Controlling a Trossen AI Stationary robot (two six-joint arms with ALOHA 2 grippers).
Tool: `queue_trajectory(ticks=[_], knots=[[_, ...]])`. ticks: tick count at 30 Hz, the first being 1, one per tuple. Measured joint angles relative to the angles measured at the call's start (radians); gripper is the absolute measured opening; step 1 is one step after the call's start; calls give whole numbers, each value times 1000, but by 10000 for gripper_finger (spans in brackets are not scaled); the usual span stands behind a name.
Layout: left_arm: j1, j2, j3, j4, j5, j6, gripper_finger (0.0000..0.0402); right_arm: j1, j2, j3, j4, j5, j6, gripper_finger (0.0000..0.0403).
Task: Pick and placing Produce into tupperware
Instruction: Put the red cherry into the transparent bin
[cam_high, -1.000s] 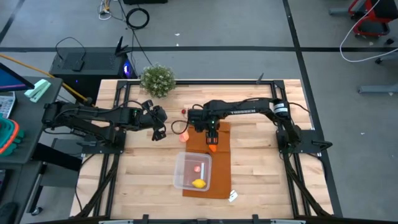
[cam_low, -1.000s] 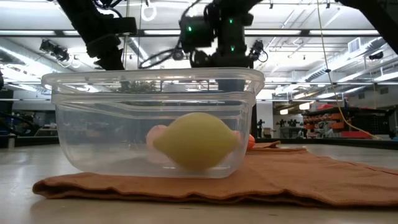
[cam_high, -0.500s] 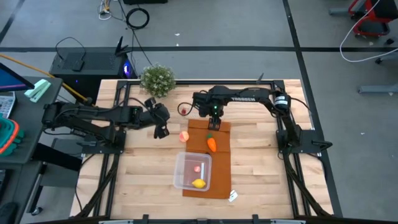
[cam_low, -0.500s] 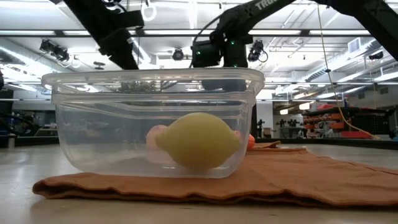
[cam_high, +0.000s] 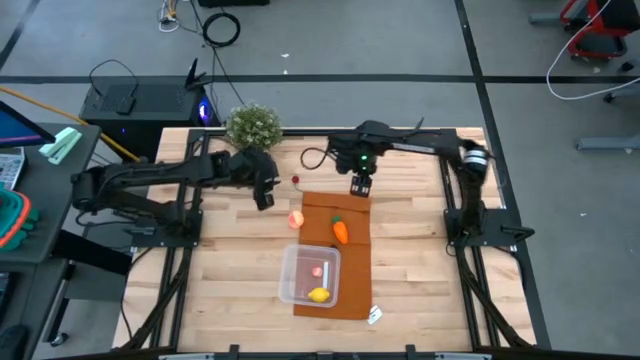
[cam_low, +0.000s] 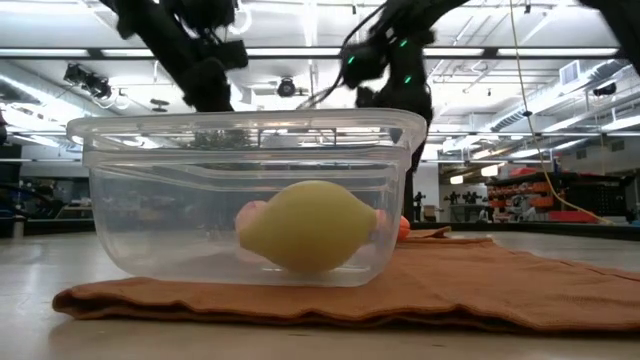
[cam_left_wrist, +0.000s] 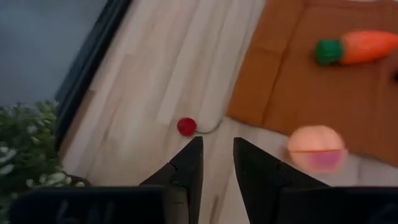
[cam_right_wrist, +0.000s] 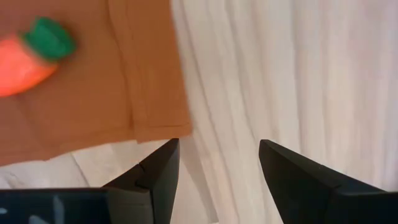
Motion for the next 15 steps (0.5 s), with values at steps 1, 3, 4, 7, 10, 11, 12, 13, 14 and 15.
queue_trajectory(ticks=[1, 3, 4, 7, 10, 11, 12, 13, 14, 15], knots=[[23, 9, -3, -9, 21, 10, 93, 0, -41, -30, 19, -4, 10, 189], [58, 35, -2, 16, 68, 25, 89, 7, -131, -106, 61, -11, 47, 189], [75, 50, -1, 26, 91, 38, 87, 12, -176, -148, 88, -14, 75, 189], [105, 101, -2, 65, 146, 69, 82, 41, -313, -281, 182, -19, 165, 189], [124, 146, -2, 108, 179, 138, 80, 90, -431, -403, 282, -22, 253, 189], [127, 164, -2, 130, 186, 177, 80, 110, -466, -439, 306, -22, 280, 189], [131, 178, -2, 141, 187, 214, 80, 132, -497, -472, 331, -22, 306, 189], [136, 188, -3, 140, 190, 253, 80, 152, -527, -502, 365, -22, 329, 189], [138, 202, -3, 152, 190, 291, 80, 173, -553, -530, 396, -23, 350, 189], [141, 215, -2, 166, 190, 316, 80, 193, -574, -555, 425, -23, 367, 189]])
